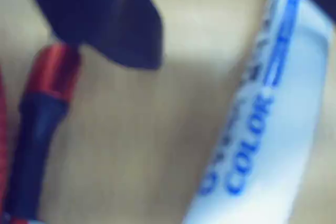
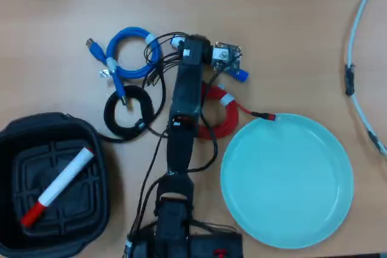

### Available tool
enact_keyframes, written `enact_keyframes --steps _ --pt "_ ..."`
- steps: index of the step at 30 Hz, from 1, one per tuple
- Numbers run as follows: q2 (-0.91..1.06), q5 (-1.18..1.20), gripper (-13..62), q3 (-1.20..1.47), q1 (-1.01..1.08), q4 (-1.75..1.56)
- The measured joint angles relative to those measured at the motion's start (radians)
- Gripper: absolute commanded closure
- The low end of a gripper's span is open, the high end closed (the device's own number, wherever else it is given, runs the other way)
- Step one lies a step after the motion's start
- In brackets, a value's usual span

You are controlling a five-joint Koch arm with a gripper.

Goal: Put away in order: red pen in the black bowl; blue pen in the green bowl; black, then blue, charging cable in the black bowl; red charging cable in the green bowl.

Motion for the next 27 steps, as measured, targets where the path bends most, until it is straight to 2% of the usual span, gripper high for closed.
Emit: enact_keyframes --steps 5,7,23,27 --pt "-0.003 -0.009 50.1 -0.002 0.002 -0.003" --pt "-0.003 -0.003 57.7 -0.002 0.002 -0.005" --pt "-0.003 0.038 57.0 -0.012 -0.003 0.063" --pt "0.055 0.043 57.0 -0.009 -0.029 0.130"
